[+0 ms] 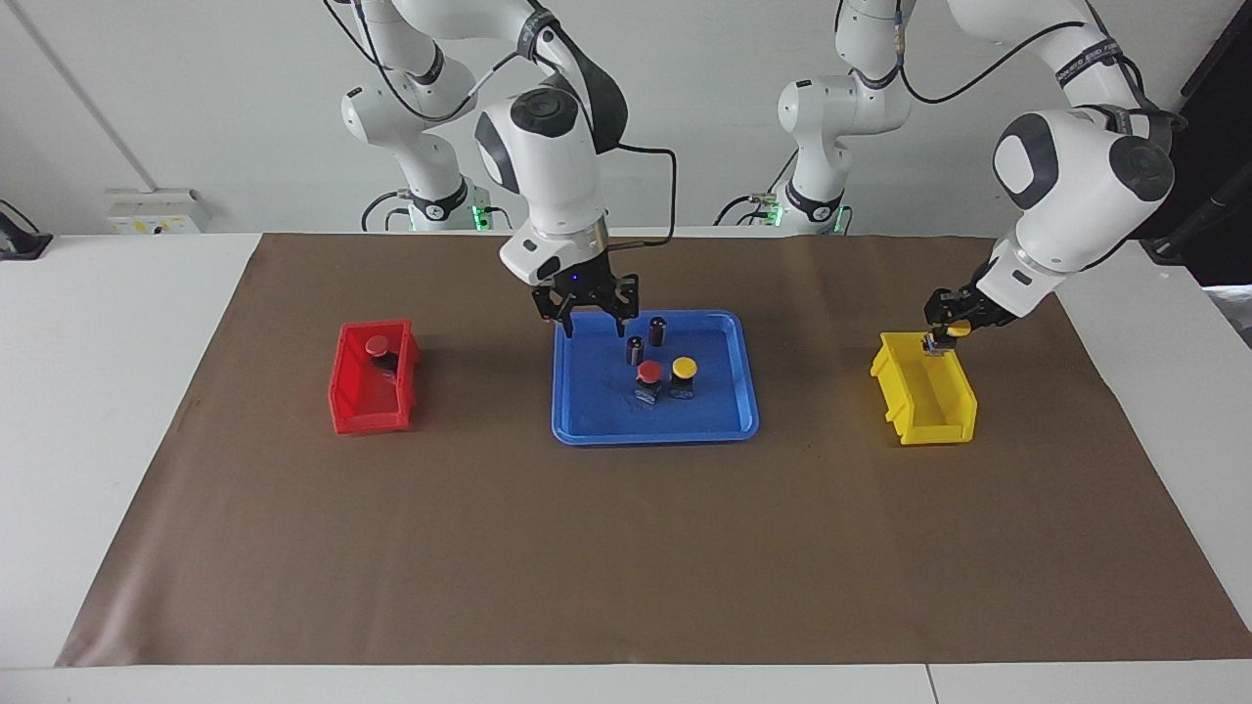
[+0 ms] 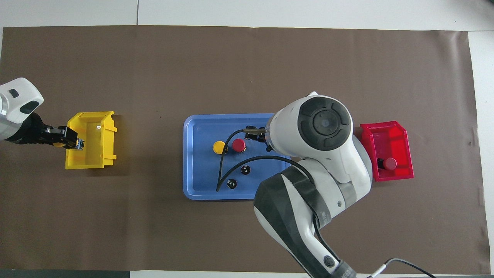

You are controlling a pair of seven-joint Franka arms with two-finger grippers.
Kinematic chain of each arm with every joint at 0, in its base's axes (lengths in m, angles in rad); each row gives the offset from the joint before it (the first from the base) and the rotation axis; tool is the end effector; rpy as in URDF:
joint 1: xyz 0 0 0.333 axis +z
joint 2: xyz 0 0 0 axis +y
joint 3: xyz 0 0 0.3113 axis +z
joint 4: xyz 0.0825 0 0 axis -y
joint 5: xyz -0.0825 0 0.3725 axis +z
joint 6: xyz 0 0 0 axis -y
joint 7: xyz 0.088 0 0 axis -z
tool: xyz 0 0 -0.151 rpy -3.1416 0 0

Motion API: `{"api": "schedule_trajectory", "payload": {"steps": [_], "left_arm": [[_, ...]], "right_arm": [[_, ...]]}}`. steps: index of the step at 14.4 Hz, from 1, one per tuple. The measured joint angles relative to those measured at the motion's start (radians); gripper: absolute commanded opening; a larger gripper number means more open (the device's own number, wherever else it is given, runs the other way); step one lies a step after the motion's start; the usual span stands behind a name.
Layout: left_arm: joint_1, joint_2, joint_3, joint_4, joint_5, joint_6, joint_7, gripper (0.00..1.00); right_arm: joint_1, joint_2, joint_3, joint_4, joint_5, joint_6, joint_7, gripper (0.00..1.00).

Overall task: Sort red and yellow buttons by color
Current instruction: 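Grasp the second red button with the right gripper in the tray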

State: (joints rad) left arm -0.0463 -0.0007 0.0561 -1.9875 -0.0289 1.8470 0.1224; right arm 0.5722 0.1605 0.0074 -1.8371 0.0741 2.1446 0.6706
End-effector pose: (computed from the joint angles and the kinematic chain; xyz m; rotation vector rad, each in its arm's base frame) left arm 0.5225 0.0016 0.4075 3.0937 -0.1591 -0.2136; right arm 0.5103 0.3409 0.4117 -2.9935 0.1901 -0.1208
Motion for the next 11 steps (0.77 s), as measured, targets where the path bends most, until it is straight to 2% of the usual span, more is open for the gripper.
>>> {"api": "schedule_trajectory", "payload": {"steps": [7,11], "left_arm": [[-0.001,0.009,-0.01,-0.12,0.007,0.173,0.0,0.15],[-0.001,0.013,-0.011,-0.155,0.007,0.221,0.0,0.15]], "right_arm": [[0.078,0.135,-0.004,0.008,-0.059,0.14,0.072,0.8],[0.089,0.193,-0.005,0.011,-0.104,0.2,0.089,0.78]]}}
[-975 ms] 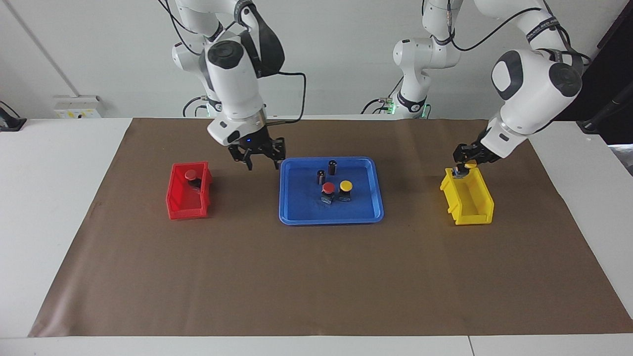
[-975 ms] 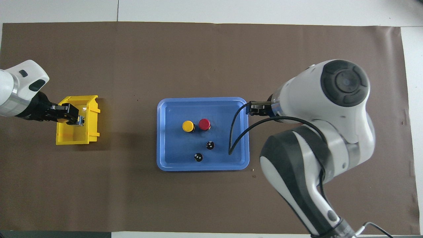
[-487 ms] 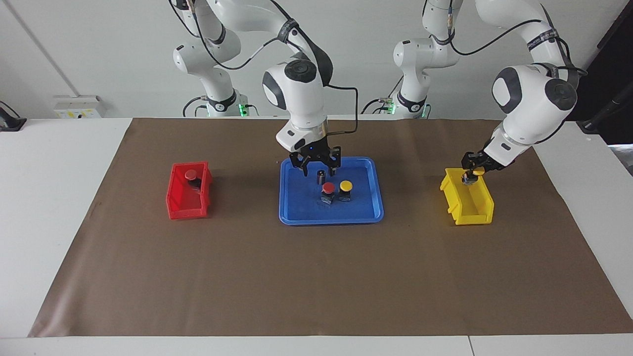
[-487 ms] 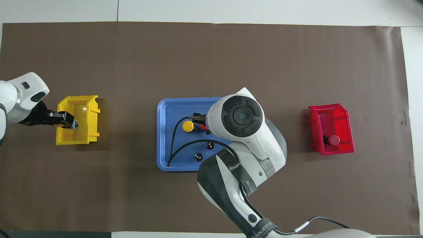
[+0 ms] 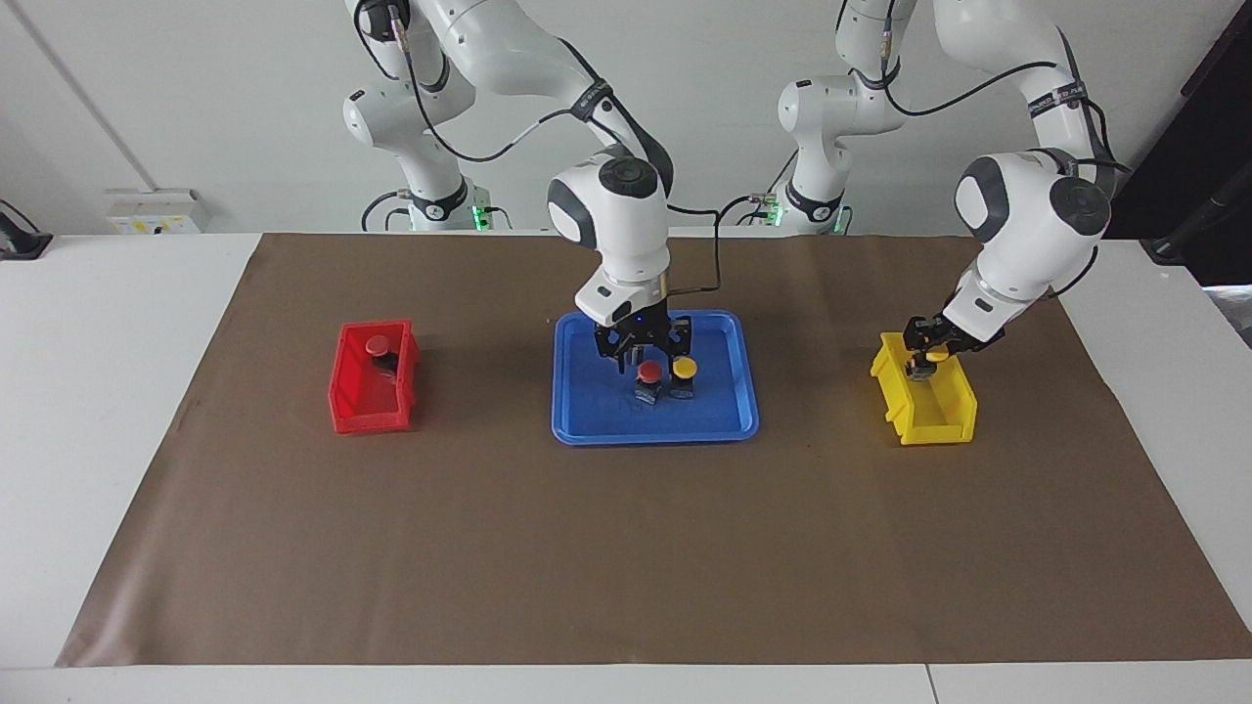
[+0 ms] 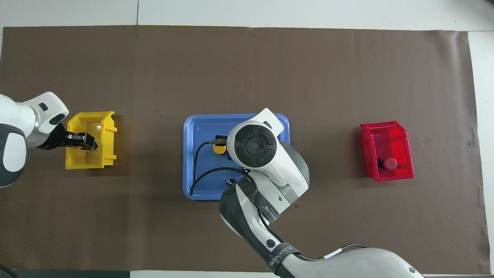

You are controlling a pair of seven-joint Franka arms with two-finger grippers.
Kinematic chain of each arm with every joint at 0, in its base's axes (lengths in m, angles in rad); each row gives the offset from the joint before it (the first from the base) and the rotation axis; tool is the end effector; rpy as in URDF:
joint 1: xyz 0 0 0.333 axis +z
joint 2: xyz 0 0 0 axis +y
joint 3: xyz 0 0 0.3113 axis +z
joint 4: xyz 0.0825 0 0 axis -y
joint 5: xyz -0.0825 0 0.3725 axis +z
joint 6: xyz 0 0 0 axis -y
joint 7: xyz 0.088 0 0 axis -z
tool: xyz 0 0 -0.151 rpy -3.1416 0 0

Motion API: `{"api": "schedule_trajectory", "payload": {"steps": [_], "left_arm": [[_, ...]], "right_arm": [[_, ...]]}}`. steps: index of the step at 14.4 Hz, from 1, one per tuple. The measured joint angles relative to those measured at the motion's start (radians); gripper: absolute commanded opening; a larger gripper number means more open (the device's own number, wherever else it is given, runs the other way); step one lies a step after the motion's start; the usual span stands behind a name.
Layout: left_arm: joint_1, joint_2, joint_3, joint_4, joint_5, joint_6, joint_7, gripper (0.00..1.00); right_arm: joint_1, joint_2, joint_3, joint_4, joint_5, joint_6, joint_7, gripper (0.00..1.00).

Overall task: Sort red and yellow buttons by color
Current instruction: 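Grasp the second red button with the right gripper in the tray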

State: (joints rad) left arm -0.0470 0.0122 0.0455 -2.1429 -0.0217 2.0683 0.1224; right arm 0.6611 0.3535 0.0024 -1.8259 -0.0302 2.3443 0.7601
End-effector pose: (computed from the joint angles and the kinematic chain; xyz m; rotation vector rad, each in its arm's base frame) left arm 0.5171 -0.0028 0.3486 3.1105 -0.1755 -0.1333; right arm 0.5127 0.3989 0.3167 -3.0413 0.1179 -0.2128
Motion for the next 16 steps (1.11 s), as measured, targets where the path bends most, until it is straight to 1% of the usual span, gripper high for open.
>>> {"api": "schedule_trajectory", "payload": {"steps": [4,6,8,15,16], "left_arm": [[0.0,0.0,0.0,-0.026,0.004,0.027,0.0,0.15],[0.0,0.0,0.0,-0.033,0.006,0.036,0.0,0.15],[0.003,0.0,0.001,-0.049,0.007,0.055,0.0,0.15],[0.004,0.0,0.003,-0.087,0.009,0.103,0.0,0.15],[0.007,0.0,0.003,-0.095,0.009,0.105,0.0,0.15]], "right_arm": [[0.0,0.005,-0.001,0.001,-0.001,0.0,0.0,0.74],[0.0,0.011,-0.001,0.001,-0.002,0.0,0.0,0.7],[0.0,0.014,-0.001,0.001,-0.004,0.001,0.0,0.67],[0.011,0.017,0.0,0.0,-0.005,0.001,0.0,0.65],[0.013,0.018,0.0,0.0,-0.005,0.001,0.0,0.61]]}}
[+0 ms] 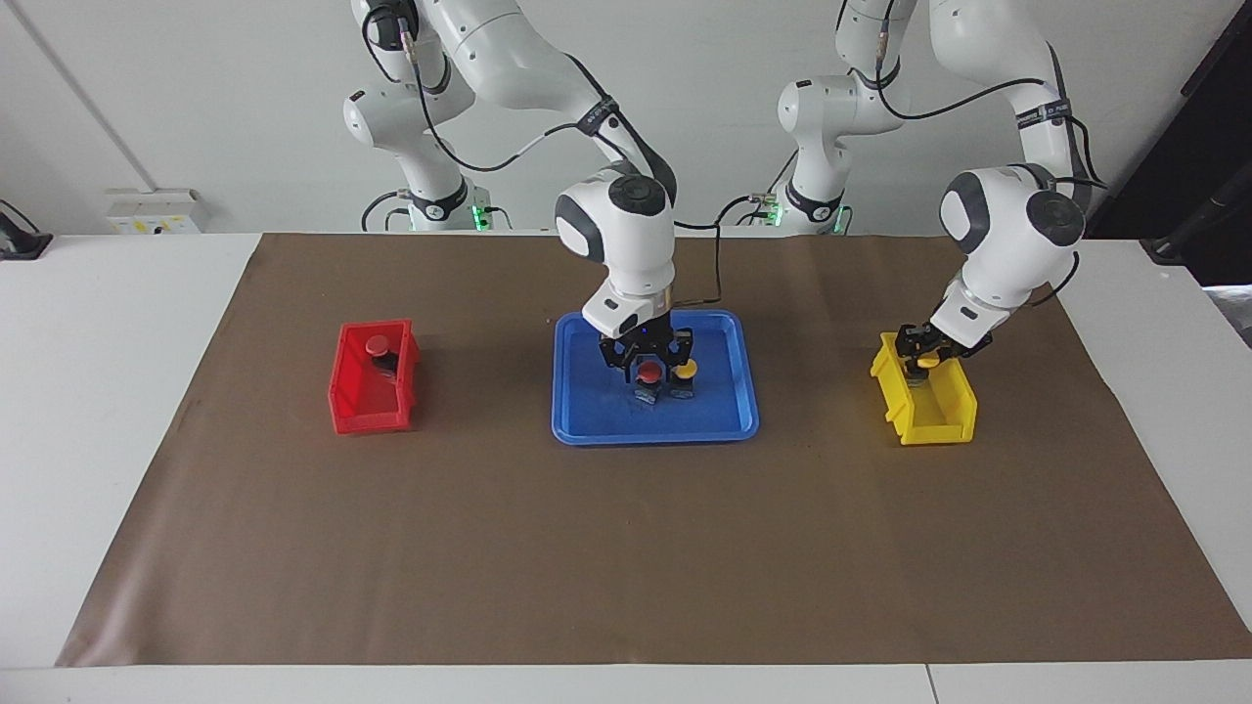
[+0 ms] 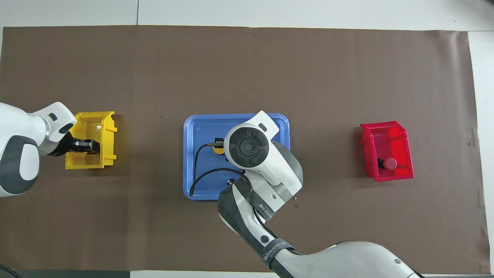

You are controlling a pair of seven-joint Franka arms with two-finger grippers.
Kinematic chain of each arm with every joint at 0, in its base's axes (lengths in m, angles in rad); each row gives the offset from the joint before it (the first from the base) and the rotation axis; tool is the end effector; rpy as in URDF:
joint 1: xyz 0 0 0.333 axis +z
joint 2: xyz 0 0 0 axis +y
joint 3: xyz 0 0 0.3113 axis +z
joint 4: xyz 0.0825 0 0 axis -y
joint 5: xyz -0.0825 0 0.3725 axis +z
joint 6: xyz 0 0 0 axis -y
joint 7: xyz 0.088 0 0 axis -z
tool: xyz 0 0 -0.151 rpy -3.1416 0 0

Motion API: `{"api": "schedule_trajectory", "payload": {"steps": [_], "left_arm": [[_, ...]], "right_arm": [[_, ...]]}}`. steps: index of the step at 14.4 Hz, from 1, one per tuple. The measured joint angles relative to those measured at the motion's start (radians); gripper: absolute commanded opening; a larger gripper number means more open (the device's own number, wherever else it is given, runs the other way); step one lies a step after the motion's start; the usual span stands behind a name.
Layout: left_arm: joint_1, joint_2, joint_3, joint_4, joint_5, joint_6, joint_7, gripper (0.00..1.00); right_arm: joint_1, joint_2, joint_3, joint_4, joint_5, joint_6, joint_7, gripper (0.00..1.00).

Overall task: Sort red and yellow buttons by color
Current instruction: 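Grasp the second red button with the right gripper in the tray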

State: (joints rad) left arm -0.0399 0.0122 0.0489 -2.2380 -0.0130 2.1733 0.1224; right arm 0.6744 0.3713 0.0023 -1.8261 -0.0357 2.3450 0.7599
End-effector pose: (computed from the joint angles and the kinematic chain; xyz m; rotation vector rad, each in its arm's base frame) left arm 0.5040 0.0036 0.3161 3.1201 -0.1649 -0.1189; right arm 0.5072 0.4052 0.3052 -3.0567 0.0923 -0.1969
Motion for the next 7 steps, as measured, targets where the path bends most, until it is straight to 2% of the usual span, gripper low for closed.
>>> {"api": "schedule_trajectory", "payload": {"steps": [2,6,7], "left_arm": [[0.016,0.0,0.001,-0.012,0.0,0.003,0.0,0.15],[0.021,0.0,-0.003,-0.016,0.0,0.004,0.0,0.15],[0.021,0.0,-0.004,-0.016,0.0,0.004,0.0,0.15]], "right_arm": [[0.001,0.001,0.0,0.0,0.0,0.0,0.0,0.5],[0.0,0.002,-0.002,0.0,-0.001,0.0,-0.002,0.21],[-0.001,0.002,-0.003,0.001,-0.001,0.0,-0.003,0.2]]}}
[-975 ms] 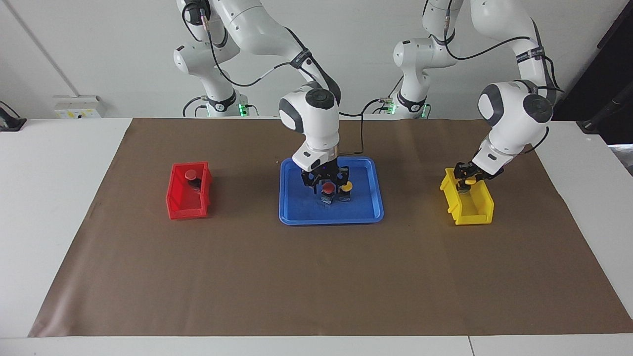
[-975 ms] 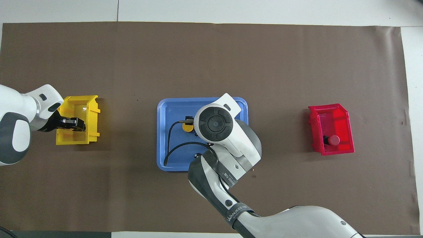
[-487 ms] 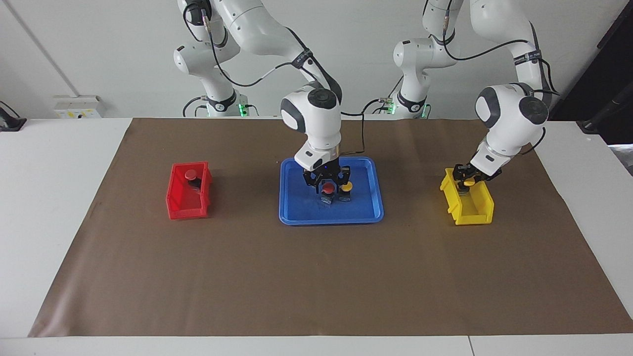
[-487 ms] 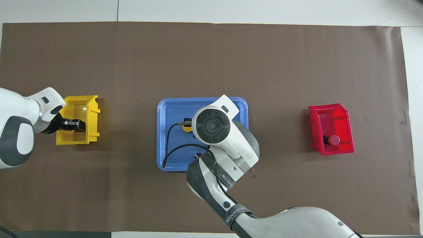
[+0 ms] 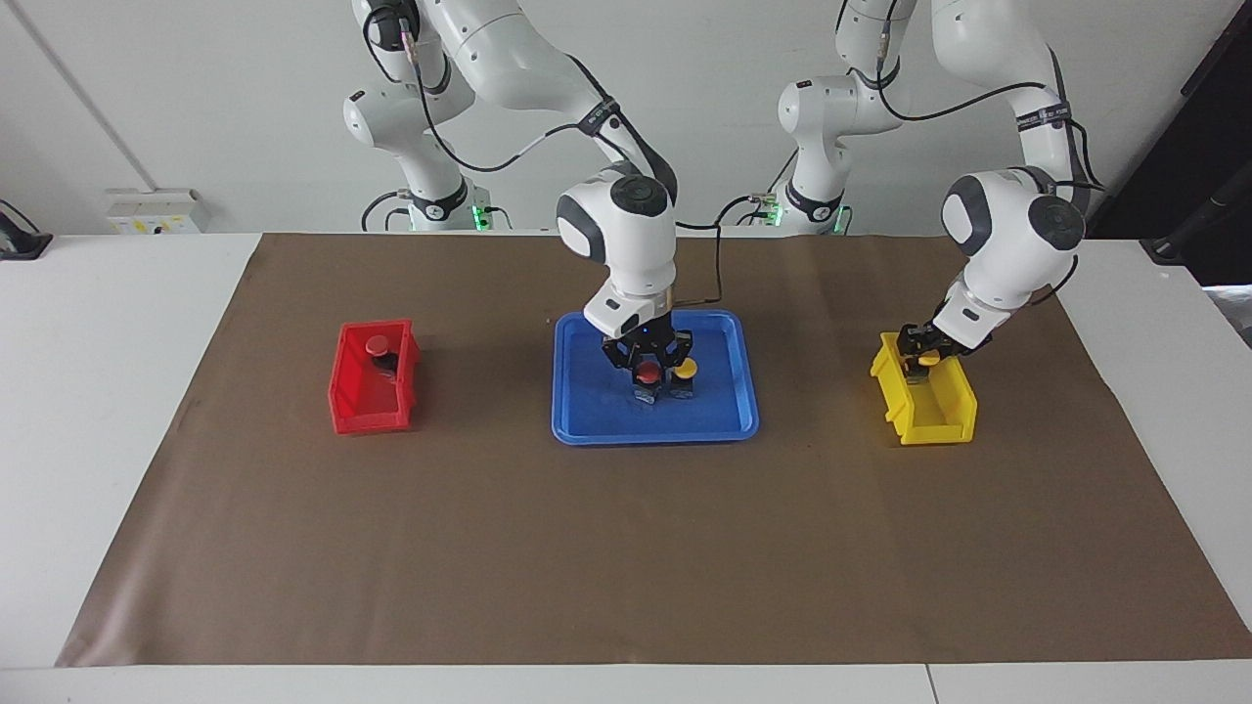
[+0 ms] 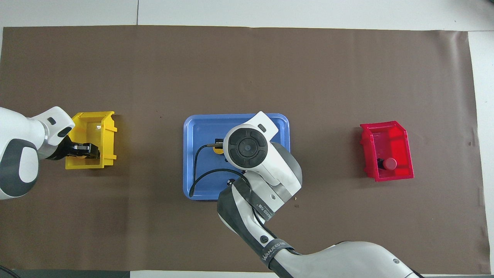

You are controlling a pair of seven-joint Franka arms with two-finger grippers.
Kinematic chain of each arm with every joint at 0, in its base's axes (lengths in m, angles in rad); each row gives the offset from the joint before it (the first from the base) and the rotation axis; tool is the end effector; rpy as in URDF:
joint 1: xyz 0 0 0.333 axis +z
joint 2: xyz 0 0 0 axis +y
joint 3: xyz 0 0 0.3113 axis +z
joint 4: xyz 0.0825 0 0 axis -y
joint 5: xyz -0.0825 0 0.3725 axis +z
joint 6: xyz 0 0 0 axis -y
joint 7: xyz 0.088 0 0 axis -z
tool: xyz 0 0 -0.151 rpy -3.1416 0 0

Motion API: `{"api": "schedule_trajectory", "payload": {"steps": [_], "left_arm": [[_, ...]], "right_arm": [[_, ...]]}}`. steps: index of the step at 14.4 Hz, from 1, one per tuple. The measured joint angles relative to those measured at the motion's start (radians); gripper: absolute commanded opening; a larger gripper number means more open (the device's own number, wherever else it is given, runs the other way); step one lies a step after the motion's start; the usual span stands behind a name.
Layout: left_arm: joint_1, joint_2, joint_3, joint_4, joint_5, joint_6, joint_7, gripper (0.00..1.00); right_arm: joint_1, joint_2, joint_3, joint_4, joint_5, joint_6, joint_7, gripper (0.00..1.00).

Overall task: Sort red and yellow buttons by color
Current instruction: 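Grasp the second red button with the right gripper in the tray, then drop the red button into the red bin with the right gripper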

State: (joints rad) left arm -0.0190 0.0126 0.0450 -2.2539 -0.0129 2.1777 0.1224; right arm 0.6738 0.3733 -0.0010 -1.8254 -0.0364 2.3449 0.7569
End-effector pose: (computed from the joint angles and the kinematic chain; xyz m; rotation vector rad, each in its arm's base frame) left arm 0.4993 0.0120 0.3096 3.1193 -0.1382 -0.1372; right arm 0.5089 0.4034 0.3042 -3.0594 0.0925 -0.1976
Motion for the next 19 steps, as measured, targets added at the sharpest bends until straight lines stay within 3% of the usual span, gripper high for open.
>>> {"api": "schedule_trajectory", "payload": {"steps": [3,4,5,6,10,12,16,18,19], "left_arm": [[0.0,0.0,-0.002,0.0,0.0,0.0,0.0,0.15],[-0.001,0.0,-0.003,0.0,0.0,0.0,0.0,0.21],[-0.001,0.0,-0.004,0.0,0.0,0.0,0.0,0.47],[-0.001,0.0,-0.004,0.0,0.0,0.0,0.0,0.61],[-0.004,0.0,-0.01,0.0,0.0,-0.002,-0.007,0.61],[-0.005,-0.001,-0.011,0.012,0.0,-0.019,-0.008,0.54],[-0.005,-0.004,-0.011,0.166,0.0,-0.213,-0.008,0.56],[-0.009,-0.012,-0.013,0.258,0.0,-0.296,-0.009,0.69],[-0.02,-0.018,-0.014,0.29,-0.001,-0.323,-0.021,0.69]], "right_arm": [[-0.004,-0.003,-0.008,0.021,-0.001,-0.027,-0.003,0.2],[-0.014,-0.011,-0.01,0.036,-0.002,-0.057,-0.017,0.2],[-0.031,-0.027,-0.011,0.054,-0.002,-0.097,-0.047,0.2],[-0.062,-0.058,-0.012,0.068,-0.003,-0.146,-0.098,0.2],[-0.284,-0.252,-0.016,0.061,0.0,-0.391,-0.428,0.2],[-0.411,-0.336,-0.019,0.004,0.01,-0.437,-0.617,0.2],[-0.637,-0.394,-0.021,-0.136,0.036,-0.391,-0.895,0.2],[-0.695,-0.393,-0.022,-0.182,0.073,-0.336,-0.956,0.2],[-0.7,-0.393,-0.022,-0.203,0.077,-0.313,-0.964,0.2]]}}
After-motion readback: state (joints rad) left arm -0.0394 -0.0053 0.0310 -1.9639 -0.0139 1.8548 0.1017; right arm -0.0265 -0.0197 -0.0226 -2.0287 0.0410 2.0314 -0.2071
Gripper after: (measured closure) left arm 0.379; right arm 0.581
